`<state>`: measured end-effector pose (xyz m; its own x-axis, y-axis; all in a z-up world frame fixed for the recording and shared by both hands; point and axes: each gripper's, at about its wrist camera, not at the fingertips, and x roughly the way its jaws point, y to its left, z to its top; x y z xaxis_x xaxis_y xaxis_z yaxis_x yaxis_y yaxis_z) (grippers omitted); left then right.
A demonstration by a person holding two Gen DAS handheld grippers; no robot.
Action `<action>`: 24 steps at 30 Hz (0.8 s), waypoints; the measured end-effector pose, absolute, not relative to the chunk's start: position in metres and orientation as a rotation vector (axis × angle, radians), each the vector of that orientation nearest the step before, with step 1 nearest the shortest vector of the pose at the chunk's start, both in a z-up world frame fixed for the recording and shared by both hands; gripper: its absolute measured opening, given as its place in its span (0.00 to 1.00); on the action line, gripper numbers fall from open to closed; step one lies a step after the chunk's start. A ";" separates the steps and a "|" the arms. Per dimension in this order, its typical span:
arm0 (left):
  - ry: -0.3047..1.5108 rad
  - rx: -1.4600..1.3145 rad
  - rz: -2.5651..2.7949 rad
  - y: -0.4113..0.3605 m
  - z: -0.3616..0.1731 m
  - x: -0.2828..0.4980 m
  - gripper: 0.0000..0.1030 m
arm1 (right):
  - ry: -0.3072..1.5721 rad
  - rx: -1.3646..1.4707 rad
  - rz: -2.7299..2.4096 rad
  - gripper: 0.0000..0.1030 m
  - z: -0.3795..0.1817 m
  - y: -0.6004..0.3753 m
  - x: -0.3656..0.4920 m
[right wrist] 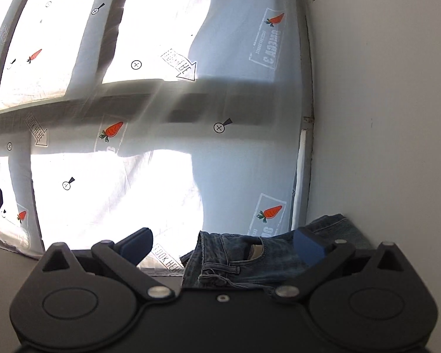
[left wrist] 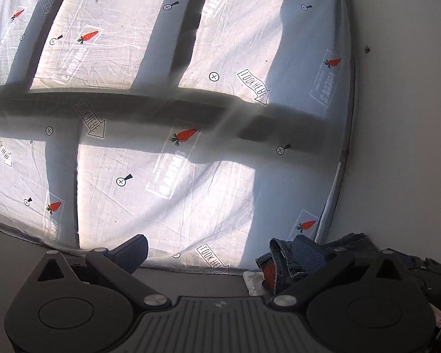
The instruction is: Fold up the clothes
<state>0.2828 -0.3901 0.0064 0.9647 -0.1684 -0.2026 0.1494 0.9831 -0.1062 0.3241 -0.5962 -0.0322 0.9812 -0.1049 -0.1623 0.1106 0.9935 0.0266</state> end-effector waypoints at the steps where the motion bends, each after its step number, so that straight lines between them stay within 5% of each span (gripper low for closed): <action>1: 0.221 -0.078 -0.148 -0.382 0.008 0.277 1.00 | 0.169 0.062 -0.087 1.00 -0.032 -0.588 0.317; 24: 0.344 0.008 -0.098 -0.062 -0.011 0.147 1.00 | 0.330 0.064 -0.005 1.00 -0.043 -0.272 0.154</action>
